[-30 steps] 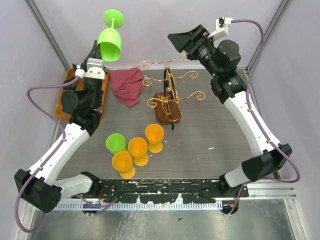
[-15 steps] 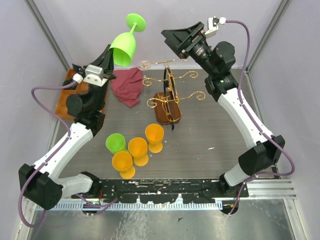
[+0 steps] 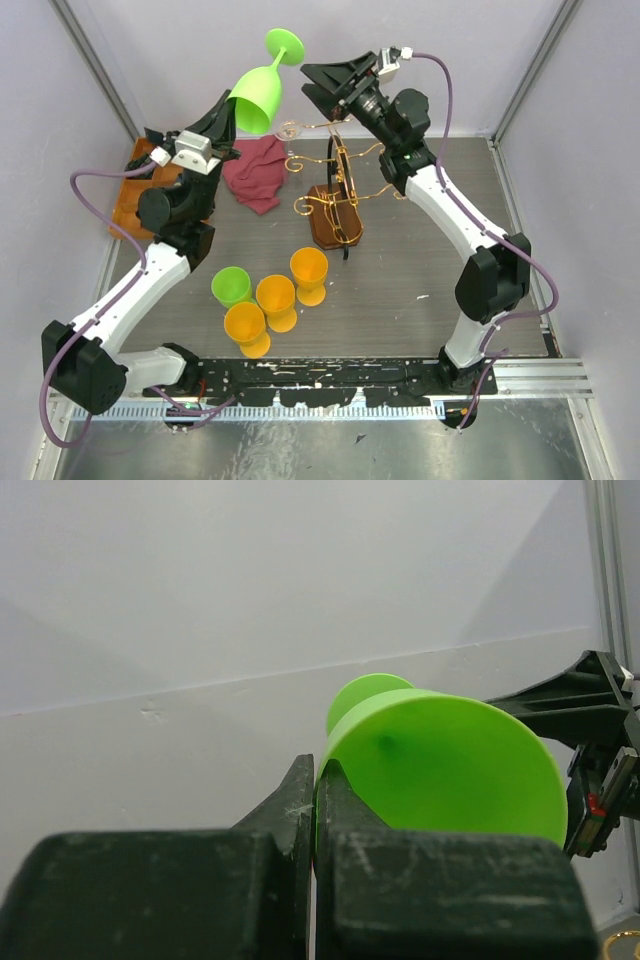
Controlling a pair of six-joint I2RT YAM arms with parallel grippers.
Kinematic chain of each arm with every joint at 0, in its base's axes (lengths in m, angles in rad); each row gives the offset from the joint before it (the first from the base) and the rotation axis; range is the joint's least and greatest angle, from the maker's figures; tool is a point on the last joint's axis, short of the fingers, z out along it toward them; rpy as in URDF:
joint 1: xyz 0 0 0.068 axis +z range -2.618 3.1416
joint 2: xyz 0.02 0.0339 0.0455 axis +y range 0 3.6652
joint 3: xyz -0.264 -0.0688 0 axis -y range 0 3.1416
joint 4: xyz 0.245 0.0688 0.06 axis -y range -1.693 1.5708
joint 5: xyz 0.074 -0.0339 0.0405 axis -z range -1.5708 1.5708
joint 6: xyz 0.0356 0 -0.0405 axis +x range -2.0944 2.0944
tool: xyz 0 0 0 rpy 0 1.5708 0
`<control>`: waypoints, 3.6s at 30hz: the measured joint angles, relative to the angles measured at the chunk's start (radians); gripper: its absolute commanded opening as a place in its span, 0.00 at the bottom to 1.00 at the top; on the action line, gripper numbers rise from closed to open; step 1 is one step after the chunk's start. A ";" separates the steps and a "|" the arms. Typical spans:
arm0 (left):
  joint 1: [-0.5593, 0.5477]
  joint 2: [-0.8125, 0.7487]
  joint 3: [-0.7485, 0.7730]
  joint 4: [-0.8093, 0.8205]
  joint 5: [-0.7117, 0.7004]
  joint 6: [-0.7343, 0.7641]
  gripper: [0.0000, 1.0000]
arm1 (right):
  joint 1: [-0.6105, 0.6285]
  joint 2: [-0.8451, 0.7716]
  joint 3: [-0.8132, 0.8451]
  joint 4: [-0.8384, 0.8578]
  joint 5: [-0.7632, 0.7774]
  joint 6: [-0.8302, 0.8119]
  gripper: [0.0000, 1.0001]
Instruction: Place the wine glass upside down on the wine glass rack
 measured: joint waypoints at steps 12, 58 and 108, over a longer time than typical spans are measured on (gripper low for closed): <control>0.000 0.028 0.000 0.002 -0.001 0.019 0.00 | 0.048 0.089 0.117 0.110 0.004 0.064 0.72; -0.015 0.087 0.020 0.026 0.032 -0.007 0.02 | 0.054 0.203 0.183 0.176 0.026 0.164 0.19; -0.039 -0.135 -0.147 -0.537 0.022 0.054 0.57 | -0.416 0.000 0.207 -0.336 0.111 -0.635 0.01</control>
